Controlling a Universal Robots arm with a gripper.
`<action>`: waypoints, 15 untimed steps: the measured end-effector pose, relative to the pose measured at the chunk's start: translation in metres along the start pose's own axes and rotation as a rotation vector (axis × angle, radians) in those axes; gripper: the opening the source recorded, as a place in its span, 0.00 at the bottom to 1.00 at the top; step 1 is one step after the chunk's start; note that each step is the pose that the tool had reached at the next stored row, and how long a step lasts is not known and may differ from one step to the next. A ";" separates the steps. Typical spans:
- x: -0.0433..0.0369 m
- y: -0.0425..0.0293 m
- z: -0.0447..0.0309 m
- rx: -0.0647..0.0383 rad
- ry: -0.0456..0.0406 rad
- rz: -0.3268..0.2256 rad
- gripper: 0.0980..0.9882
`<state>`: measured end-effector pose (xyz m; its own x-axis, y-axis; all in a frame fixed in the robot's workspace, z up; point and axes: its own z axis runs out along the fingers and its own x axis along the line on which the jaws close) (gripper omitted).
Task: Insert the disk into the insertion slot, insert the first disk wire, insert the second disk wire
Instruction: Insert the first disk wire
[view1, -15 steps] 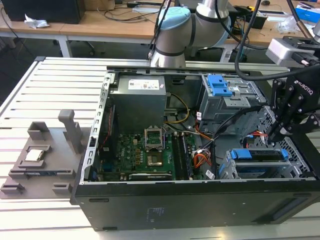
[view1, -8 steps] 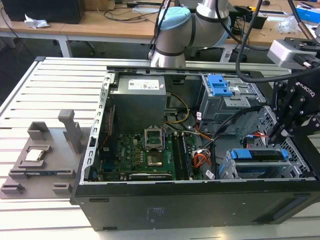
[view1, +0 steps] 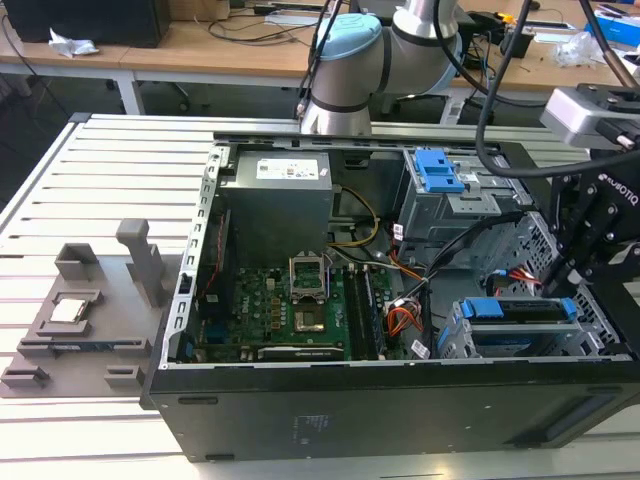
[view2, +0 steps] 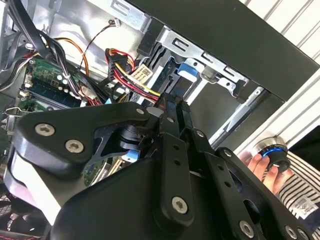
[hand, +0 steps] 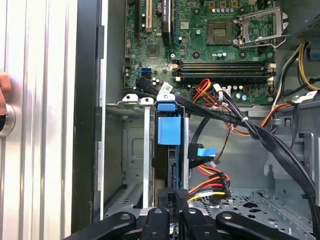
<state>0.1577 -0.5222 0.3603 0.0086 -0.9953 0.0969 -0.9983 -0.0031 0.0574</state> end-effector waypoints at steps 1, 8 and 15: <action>0.0006 0.0000 0.0001 0.000 0.0000 0.000 0.08; 0.0020 0.0001 0.0014 -0.001 -0.0026 0.015 0.08; 0.0020 -0.0001 0.0051 -0.006 -0.0525 0.056 0.08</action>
<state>0.1575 -0.5247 0.3554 -0.0504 -0.9976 0.0479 -0.9968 0.0532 0.0594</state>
